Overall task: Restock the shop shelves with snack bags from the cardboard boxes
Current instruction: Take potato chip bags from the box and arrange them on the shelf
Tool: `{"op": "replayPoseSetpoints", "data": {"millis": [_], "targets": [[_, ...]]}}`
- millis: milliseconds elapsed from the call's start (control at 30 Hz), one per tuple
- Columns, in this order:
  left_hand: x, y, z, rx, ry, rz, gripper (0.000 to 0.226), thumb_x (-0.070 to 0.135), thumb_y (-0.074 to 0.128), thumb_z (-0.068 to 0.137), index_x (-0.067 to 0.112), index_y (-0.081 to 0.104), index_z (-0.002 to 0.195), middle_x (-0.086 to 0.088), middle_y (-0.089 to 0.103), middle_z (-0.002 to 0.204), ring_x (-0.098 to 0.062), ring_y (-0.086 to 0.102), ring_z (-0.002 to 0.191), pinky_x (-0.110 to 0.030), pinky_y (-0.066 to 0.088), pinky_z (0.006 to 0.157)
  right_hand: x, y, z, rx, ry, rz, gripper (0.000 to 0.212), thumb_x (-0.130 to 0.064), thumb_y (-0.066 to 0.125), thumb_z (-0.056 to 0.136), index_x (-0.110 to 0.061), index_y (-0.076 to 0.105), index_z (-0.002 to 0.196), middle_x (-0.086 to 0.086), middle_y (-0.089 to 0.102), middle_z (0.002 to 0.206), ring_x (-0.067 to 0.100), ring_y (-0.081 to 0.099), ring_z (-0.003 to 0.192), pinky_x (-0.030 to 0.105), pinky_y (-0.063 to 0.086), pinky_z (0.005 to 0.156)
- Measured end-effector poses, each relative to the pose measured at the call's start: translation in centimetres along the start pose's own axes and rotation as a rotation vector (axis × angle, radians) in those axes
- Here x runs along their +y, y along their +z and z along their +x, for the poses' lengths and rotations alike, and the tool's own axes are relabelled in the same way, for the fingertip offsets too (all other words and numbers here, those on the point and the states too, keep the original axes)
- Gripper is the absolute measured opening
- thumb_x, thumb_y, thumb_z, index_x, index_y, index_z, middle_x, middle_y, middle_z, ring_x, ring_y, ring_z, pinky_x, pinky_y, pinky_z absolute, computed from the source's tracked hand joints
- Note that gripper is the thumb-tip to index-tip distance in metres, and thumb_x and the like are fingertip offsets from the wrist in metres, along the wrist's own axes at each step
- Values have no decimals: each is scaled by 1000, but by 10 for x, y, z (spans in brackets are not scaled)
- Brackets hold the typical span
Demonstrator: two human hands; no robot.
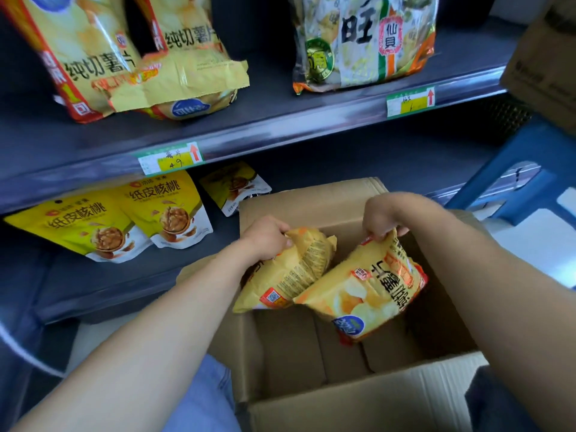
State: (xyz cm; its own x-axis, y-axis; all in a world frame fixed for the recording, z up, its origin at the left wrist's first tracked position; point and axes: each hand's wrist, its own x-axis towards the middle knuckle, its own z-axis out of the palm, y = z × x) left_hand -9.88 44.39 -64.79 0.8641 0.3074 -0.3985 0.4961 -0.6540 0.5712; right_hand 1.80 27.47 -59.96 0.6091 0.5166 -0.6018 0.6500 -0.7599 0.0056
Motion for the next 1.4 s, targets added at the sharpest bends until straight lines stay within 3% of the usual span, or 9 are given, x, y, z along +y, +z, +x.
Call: {"op": "replayPoseSetpoints", "data": {"millis": [133, 333, 567, 733, 900, 1033, 1167, 1300, 1400], "targets": [[20, -48, -25, 131, 134, -136, 18, 12, 60, 92, 25, 73, 91, 3, 70, 90, -11, 64, 84, -28, 47, 80, -16, -46, -24, 33, -55, -22, 32, -15, 54, 93, -19, 65, 123, 0, 62, 119, 25, 62, 104, 30, 55, 80], [37, -140, -73, 344, 271, -198, 22, 10, 61, 90, 27, 73, 84, 4, 74, 90, -13, 67, 87, -30, 50, 86, -33, -135, -68, 366, -113, -53, 37, -19, 43, 98, -35, 61, 125, -5, 60, 130, 22, 57, 114, 31, 45, 100], [25, -233, -125, 653, 347, -463, 24, 5, 59, 91, 26, 71, 89, 8, 70, 85, -9, 62, 78, -26, 49, 76, -56, -194, -98, 757, -172, 324, 33, -8, 47, 94, -26, 71, 108, 1, 65, 114, 22, 60, 99, 28, 51, 77], [-6, -258, -129, 776, 235, -709, 17, 5, 50, 96, 13, 64, 104, -2, 67, 94, -16, 61, 85, -32, 51, 74, -83, -213, -69, 922, -210, 989, 29, -4, 49, 87, -8, 70, 106, 17, 65, 118, 21, 60, 92, 14, 43, 54], [-40, -274, -132, 857, 215, -865, 23, 5, 44, 99, 17, 63, 98, 1, 66, 92, -15, 60, 85, -30, 49, 71, -98, -235, -54, 1099, -165, 1113, 38, 3, 47, 87, -6, 63, 120, 11, 61, 127, 21, 57, 120, 31, 49, 94], [-53, -287, -126, 877, 226, -924, 24, 8, 42, 101, 20, 63, 97, 2, 67, 96, -15, 63, 90, -32, 50, 75, -118, -239, -52, 1264, -163, 1312, 33, -1, 44, 85, -6, 71, 105, 13, 68, 111, 24, 60, 93, 35, 49, 84], [-55, -302, -114, 1001, 290, -932, 27, 7, 45, 99, 22, 65, 88, 3, 66, 89, -14, 61, 83, -31, 50, 77, -133, -231, -43, 1243, -130, 1357, 44, 5, 35, 85, -11, 73, 100, 7, 67, 107, 23, 60, 100, 34, 49, 92], [-50, -309, -100, 1284, 268, -749, 22, 10, 48, 96, 19, 67, 89, 3, 64, 81, -11, 57, 73, -27, 47, 69, -136, -228, -23, 1152, -88, 1562, 45, 5, 32, 83, -17, 71, 84, 11, 69, 105, 27, 64, 93, 34, 50, 78], [-42, -302, -87, 1419, 177, -436, 24, 10, 52, 94, 16, 69, 109, -4, 64, 106, -18, 57, 95, -28, 43, 85, -135, -225, -3, 933, -143, 1795, 37, 2, 38, 90, -7, 68, 109, 17, 66, 116, 25, 64, 88, 26, 48, 62]]}}
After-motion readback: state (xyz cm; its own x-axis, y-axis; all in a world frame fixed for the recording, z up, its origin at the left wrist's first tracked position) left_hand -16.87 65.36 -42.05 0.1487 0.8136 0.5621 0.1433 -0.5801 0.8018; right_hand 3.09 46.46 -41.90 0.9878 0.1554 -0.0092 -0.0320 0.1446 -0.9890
